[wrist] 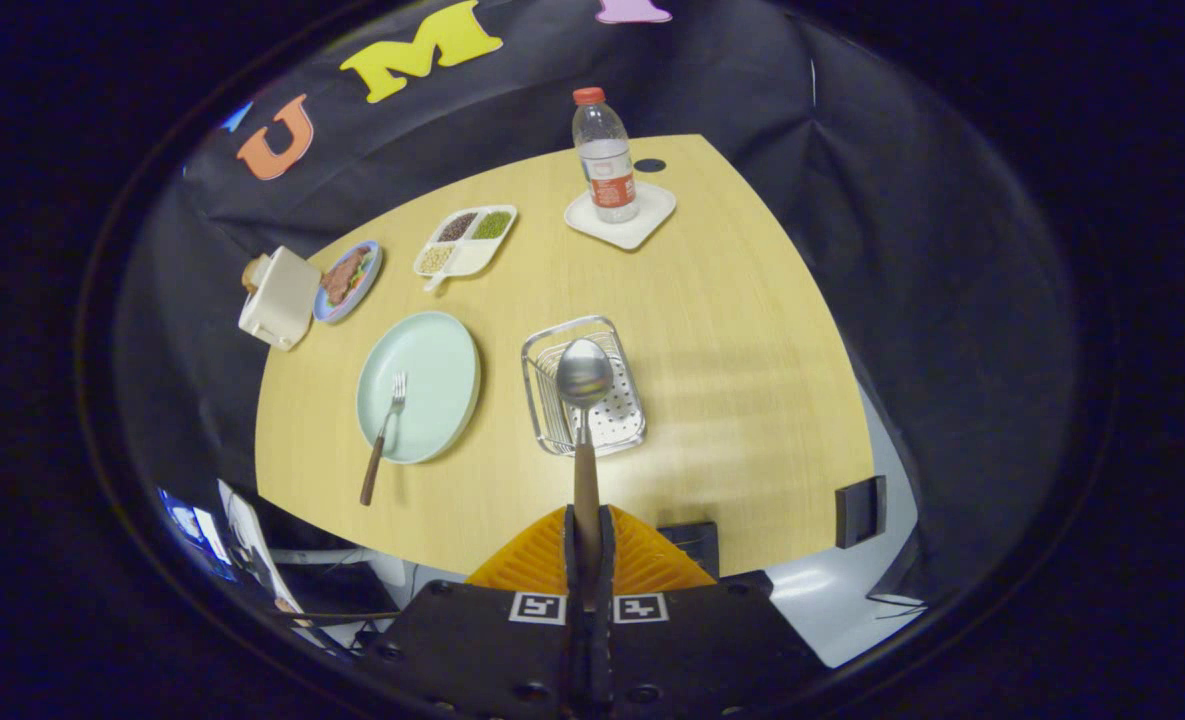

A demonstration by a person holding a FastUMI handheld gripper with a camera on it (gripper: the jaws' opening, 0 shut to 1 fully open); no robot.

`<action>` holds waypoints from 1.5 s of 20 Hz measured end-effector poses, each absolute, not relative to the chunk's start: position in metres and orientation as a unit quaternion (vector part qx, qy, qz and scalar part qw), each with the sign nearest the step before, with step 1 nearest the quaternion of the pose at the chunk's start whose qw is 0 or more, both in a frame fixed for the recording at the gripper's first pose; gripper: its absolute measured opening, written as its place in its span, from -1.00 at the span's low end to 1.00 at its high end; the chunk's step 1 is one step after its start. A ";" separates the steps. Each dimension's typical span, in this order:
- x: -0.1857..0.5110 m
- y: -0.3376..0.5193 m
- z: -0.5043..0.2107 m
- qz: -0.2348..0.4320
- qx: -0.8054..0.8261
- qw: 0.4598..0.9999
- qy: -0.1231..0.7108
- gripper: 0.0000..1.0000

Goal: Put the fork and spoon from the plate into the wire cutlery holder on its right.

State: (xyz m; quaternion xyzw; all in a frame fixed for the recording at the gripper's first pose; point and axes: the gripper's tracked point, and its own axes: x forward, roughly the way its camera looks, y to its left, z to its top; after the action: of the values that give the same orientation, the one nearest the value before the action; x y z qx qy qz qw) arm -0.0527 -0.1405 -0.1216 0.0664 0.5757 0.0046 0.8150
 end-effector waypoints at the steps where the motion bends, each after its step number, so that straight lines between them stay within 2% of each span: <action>1: -0.050 -0.142 -0.122 0.000 0.067 0.816 0.574 -0.95; 4: -0.039 -0.145 -0.114 -0.019 0.073 0.824 0.562 -0.85; 5: -0.037 -0.141 -0.113 -0.017 0.082 0.825 0.559 -0.74; 6: -0.034 -0.139 -0.110 -0.016 0.090 0.828 0.554 -0.76; 7: -0.034 -0.136 -0.107 -0.014 0.097 0.831 0.548 -0.66; 10: -0.026 -0.124 -0.097 -0.032 0.083 0.852 0.516 0.25; 12: -0.025 -0.104 -0.087 -0.027 0.060 0.868 0.491 0.48; 15: -0.030 -0.053 -0.084 0.010 0.036 0.881 0.471 0.65; 20: -0.048 0.024 -0.126 0.059 0.007 0.860 0.506 0.80; 30: -0.050 0.109 -0.213 0.066 0.027 0.818 0.570 0.80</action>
State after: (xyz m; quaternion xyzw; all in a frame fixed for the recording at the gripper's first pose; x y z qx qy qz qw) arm -0.0501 0.1086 -0.2131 0.0272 0.5702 0.0661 0.8184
